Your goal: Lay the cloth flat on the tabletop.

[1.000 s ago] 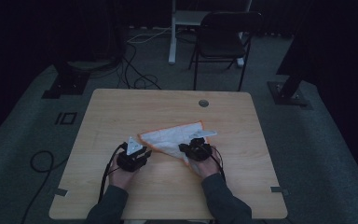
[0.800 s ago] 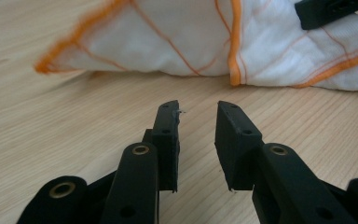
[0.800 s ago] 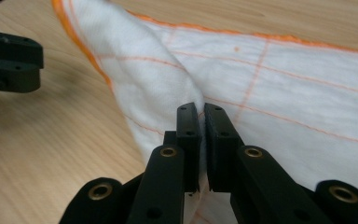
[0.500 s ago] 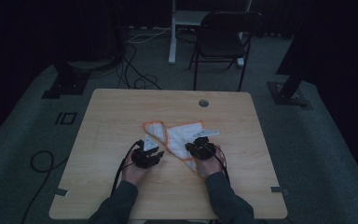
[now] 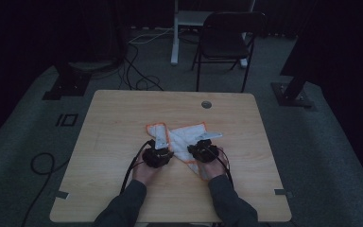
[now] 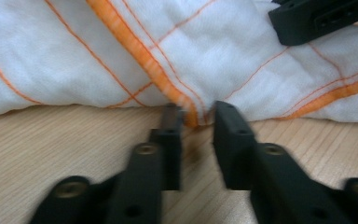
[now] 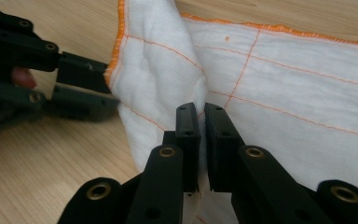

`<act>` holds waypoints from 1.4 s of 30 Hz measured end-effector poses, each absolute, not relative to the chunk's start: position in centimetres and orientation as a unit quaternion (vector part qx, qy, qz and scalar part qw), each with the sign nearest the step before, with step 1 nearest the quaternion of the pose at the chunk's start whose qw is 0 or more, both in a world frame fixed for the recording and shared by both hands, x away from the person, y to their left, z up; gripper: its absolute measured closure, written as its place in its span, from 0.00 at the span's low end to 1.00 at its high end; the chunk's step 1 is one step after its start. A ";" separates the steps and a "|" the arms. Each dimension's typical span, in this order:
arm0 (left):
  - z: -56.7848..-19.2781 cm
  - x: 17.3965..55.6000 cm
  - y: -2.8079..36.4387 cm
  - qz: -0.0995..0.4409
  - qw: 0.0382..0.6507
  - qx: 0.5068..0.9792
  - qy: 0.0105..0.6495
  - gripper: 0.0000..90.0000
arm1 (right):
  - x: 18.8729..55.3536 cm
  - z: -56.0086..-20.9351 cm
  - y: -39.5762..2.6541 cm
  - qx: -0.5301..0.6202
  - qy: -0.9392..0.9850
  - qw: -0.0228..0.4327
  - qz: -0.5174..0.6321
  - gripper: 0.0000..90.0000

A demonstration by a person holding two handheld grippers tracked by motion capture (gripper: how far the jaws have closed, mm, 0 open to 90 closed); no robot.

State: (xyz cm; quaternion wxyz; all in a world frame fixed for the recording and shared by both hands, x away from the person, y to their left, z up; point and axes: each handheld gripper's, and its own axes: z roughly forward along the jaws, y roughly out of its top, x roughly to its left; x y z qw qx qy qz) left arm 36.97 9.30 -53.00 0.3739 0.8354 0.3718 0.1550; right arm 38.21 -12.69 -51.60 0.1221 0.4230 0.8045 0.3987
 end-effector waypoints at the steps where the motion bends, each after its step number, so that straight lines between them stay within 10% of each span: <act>1: -52.8 36.9 9.4 0.156 0.373 0.837 0.369 0.90 | 38.2 -51.6 -12.7 0.422 0.805 0.123 0.398 0.93; 42: -49.7 29.8 16.6 0.176 0.390 0.817 0.387 0.99 | 37.1 -50.3 -14.0 0.394 0.798 0.143 0.433 0.61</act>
